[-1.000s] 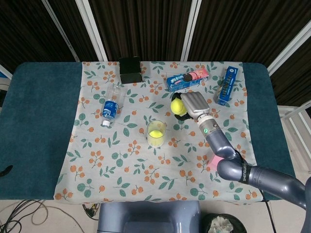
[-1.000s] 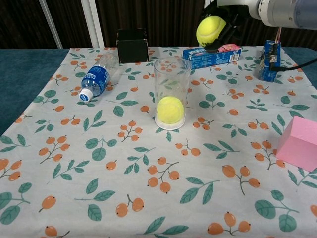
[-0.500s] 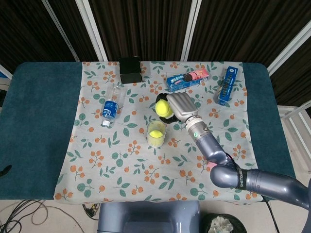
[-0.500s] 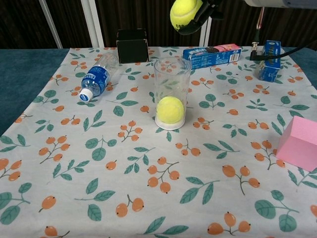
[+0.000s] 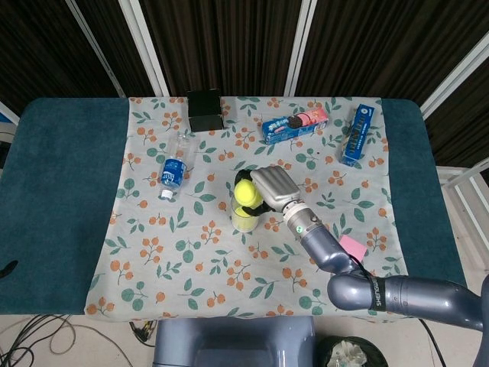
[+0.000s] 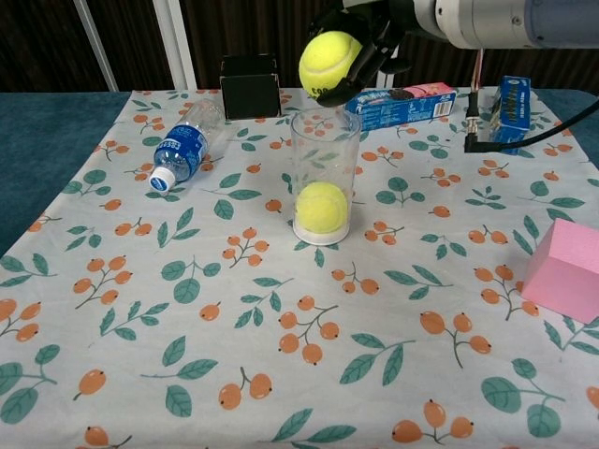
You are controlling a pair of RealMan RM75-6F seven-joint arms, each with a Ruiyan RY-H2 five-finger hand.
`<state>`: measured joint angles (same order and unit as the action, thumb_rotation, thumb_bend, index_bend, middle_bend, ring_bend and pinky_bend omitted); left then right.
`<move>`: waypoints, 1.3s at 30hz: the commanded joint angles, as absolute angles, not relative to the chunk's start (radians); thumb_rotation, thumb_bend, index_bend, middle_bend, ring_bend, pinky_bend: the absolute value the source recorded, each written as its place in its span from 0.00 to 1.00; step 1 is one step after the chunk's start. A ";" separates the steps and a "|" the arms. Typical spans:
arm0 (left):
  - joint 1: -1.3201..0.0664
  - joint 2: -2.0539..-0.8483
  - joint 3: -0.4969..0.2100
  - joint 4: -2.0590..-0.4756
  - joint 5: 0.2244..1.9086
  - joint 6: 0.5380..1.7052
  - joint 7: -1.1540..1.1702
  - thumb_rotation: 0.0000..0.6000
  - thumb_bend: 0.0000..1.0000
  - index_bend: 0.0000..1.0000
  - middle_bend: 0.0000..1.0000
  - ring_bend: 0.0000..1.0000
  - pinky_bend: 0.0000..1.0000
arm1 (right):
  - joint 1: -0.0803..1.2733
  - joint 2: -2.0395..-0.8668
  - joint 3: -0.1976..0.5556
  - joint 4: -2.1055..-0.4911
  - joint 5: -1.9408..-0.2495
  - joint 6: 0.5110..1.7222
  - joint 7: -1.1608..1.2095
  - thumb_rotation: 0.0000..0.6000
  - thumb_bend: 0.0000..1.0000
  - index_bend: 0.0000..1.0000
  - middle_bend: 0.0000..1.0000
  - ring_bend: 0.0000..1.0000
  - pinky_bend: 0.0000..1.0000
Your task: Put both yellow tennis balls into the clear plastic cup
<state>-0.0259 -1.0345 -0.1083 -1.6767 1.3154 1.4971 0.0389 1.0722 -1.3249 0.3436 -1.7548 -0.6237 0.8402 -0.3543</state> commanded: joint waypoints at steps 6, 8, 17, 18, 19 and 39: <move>-0.026 -1.035 -0.108 -1.677 1.315 1.496 0.041 1.00 0.09 0.14 0.00 0.00 0.09 | 1.086 -1.316 0.309 -1.775 -0.596 0.821 -0.368 1.00 0.49 0.34 0.33 0.32 0.93; -0.027 -1.035 -0.107 -1.677 1.315 1.495 0.043 1.00 0.09 0.14 0.00 0.00 0.09 | 1.090 -1.316 0.302 -1.774 -0.588 0.819 -0.368 1.00 0.46 0.30 0.29 0.28 0.94; -0.027 -1.036 -0.109 -1.677 1.311 1.494 0.047 1.00 0.09 0.14 0.00 0.00 0.09 | 1.104 -1.322 0.298 -1.773 -0.578 0.831 -0.357 1.00 0.38 0.22 0.19 0.18 0.97; -0.027 -1.036 -0.108 -1.677 1.311 1.494 0.047 1.00 0.09 0.14 0.00 0.00 0.09 | 1.104 -1.321 0.298 -1.775 -0.578 0.832 -0.354 1.00 0.38 0.22 0.19 0.18 0.97; -0.027 -1.035 -0.109 -1.677 1.311 1.494 0.047 1.00 0.09 0.14 0.00 0.00 0.09 | 1.104 -1.320 0.298 -1.778 -0.578 0.833 -0.352 1.00 0.38 0.22 0.19 0.18 0.97; -0.027 -1.036 -0.110 -1.675 1.316 1.499 0.043 1.00 0.09 0.07 0.00 0.00 0.08 | 0.885 -1.131 0.261 -1.843 -0.865 1.100 -0.241 1.00 0.37 0.19 0.17 0.15 0.06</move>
<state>-0.0271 -1.0360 -0.1096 -1.6754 1.3155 1.4981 0.0427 0.9531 -1.1896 0.2906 -1.8188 -0.7848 1.0464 -0.2805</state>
